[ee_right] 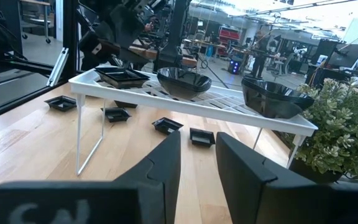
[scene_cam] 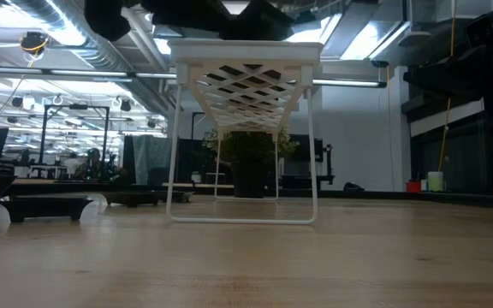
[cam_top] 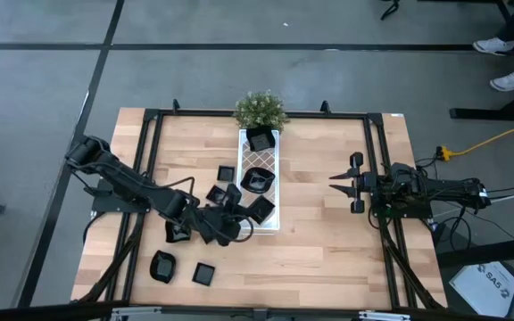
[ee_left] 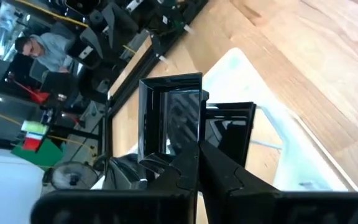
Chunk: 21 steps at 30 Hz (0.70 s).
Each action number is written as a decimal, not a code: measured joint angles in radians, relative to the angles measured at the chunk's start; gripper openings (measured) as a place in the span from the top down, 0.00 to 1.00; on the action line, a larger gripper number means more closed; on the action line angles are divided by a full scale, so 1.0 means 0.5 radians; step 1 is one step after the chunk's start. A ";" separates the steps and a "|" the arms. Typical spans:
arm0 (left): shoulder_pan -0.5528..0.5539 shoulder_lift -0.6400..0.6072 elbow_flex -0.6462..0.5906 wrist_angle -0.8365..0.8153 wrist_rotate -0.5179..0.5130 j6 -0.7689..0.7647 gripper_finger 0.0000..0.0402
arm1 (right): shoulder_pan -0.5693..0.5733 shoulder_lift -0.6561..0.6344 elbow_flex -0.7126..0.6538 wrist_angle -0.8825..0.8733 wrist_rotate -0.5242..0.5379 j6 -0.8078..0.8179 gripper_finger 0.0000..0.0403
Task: Pick & Place Mini shaped plates
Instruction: Stack the square plate on top of the square plate on the shelf
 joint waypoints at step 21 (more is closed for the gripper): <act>-0.028 0.006 -0.002 -0.135 0.015 -0.308 0.95 | 0.000 0.000 0.000 0.001 0.000 0.000 0.75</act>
